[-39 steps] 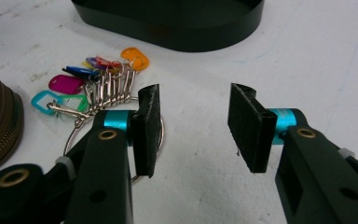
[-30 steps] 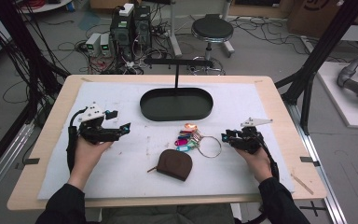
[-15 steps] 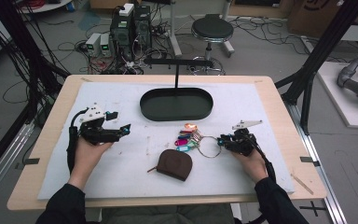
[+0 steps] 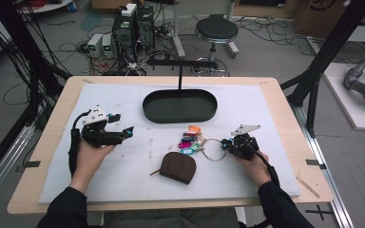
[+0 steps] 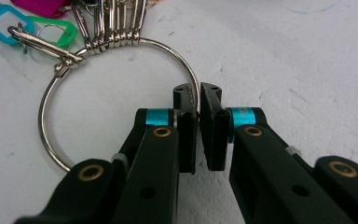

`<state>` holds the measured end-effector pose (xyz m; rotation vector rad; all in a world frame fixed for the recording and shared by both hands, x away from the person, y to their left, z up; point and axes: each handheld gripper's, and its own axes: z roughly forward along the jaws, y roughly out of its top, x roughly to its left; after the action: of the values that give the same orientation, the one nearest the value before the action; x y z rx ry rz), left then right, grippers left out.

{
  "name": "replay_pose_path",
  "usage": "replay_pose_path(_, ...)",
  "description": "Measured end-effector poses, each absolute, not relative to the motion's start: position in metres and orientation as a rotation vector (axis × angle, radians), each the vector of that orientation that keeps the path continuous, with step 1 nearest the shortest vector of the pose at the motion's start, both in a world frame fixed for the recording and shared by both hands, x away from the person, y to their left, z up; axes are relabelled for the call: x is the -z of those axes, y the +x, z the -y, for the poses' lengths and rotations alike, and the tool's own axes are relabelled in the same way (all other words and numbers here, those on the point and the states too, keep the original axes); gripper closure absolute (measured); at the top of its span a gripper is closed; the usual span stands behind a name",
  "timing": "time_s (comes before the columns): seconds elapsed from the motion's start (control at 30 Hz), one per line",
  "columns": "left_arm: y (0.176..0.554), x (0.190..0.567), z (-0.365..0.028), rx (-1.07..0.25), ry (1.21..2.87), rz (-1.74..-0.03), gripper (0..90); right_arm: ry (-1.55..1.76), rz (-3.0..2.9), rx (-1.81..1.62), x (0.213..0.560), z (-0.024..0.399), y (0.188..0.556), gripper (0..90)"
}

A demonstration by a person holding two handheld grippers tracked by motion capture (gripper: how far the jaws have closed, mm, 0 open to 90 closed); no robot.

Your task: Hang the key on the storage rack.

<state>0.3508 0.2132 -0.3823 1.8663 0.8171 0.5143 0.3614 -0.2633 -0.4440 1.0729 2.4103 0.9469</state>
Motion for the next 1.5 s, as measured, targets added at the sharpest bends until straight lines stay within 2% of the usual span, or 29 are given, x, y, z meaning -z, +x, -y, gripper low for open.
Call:
replay_pose_path(0.5, 0.351, 0.383, -0.213, -0.514, 1.869, -0.817, 25.9, 1.188, -2.226, -1.208, 0.425, 0.290, 0.362, 87.8)
replay_pose_path(1.0, 0.351, 0.383, -0.212, -0.517, 1.872, -0.814, 25.9, 1.185, -2.197, -1.461, 0.416, 0.281, 0.354, 87.0)
replay_pose_path(1.5, 0.351, 0.383, -0.211, -0.511, 1.871, -0.812, 25.9, 1.251, -2.307, -1.407, 0.420, 0.282, 0.356, 86.7)
